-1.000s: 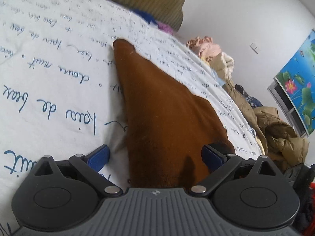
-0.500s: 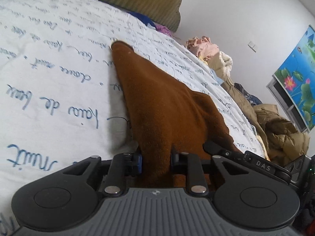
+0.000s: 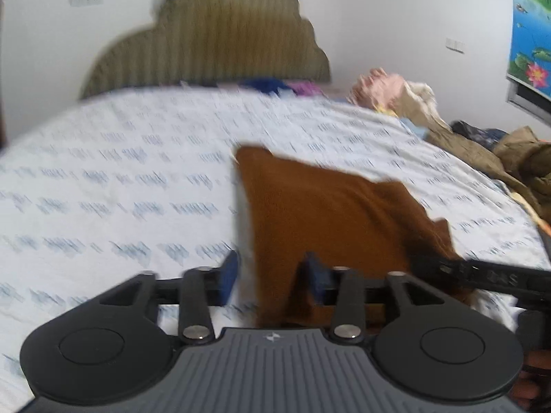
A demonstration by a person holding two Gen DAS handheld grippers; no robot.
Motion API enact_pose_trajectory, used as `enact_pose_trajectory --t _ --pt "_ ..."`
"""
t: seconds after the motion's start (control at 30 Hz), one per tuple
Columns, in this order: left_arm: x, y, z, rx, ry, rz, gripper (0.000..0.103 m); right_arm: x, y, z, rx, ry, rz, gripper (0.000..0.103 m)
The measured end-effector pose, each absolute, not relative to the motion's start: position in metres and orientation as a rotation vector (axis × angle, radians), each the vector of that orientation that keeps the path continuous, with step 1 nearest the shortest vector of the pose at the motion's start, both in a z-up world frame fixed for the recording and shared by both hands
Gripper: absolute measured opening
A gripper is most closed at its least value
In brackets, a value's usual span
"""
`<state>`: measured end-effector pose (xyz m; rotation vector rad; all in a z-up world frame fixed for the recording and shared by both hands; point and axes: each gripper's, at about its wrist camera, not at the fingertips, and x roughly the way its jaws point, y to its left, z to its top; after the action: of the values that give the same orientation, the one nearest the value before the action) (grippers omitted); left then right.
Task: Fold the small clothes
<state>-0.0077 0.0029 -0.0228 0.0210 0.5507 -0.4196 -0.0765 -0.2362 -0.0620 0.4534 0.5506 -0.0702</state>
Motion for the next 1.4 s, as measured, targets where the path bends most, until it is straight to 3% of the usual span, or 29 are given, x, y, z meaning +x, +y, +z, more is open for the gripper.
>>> enact_pose_trajectory --t 0.03,0.07,0.27,0.47,0.6,0.67,1.4 --pt "-0.008 0.006 -0.018 0.021 0.521 -0.389 0.076 -0.08 -0.234 -0.057 0.413 0.538 -0.107 0.072" --pt "-0.006 0.008 -0.013 0.018 0.493 -0.363 0.082 -0.086 -0.232 -0.051 0.37 0.51 -0.146 0.072" --pt "0.025 -0.011 -0.018 0.114 0.574 -0.233 0.082 -0.089 -0.198 -0.014 0.067 0.327 -0.224 0.072" --pt "0.022 -0.014 -0.048 0.129 0.588 -0.211 0.083 -0.047 -0.195 -0.048 0.082 0.503 -0.161 0.072" --pt "0.018 -0.013 -0.05 0.138 0.566 -0.2 0.085 -0.046 -0.207 -0.062 0.164 0.516 -0.173 0.099" --pt "0.017 -0.013 -0.052 0.129 0.559 -0.195 0.086 -0.043 -0.211 -0.066 0.187 0.532 -0.177 0.103" --pt "0.029 0.024 -0.069 -0.149 0.62 -0.264 0.099 -0.044 -0.225 -0.078 0.322 0.548 -0.142 0.103"
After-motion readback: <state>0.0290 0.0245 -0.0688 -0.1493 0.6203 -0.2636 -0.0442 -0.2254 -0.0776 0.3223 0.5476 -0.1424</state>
